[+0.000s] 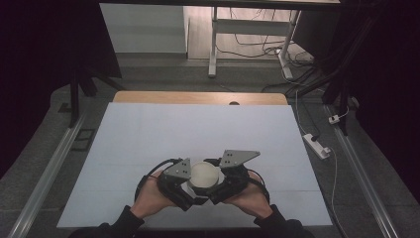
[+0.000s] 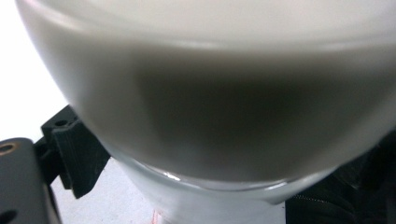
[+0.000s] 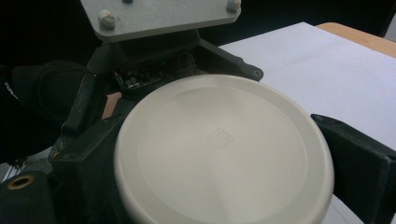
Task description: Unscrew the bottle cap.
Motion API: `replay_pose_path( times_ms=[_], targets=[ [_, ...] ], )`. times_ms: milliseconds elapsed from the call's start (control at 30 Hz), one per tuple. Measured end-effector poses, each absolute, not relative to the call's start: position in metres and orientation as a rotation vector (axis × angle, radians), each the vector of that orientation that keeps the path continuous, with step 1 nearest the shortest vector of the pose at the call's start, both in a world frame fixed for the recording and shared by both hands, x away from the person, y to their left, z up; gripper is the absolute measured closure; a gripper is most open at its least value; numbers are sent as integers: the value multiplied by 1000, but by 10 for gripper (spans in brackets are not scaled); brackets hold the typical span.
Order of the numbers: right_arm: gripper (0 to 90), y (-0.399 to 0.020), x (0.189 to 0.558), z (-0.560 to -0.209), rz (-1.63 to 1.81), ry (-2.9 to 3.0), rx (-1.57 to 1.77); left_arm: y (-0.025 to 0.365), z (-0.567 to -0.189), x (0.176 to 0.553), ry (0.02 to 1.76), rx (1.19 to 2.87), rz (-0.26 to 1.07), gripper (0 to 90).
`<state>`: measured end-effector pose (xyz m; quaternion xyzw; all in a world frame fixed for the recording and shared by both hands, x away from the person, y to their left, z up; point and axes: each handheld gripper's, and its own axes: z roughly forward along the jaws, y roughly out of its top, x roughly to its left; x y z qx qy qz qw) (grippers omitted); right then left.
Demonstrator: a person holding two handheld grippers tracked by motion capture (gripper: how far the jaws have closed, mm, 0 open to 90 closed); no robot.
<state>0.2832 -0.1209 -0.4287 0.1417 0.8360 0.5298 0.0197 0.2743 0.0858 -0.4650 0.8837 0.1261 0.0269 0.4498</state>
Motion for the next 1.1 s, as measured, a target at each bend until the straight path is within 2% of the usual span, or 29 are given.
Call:
replay_pose_path(
  times_ms=[1100],
  targets=[
    [77, -138, 280, -417, 1595, 2495, 471, 106, -473, 292, 477, 2177, 151, 75]
  ],
)
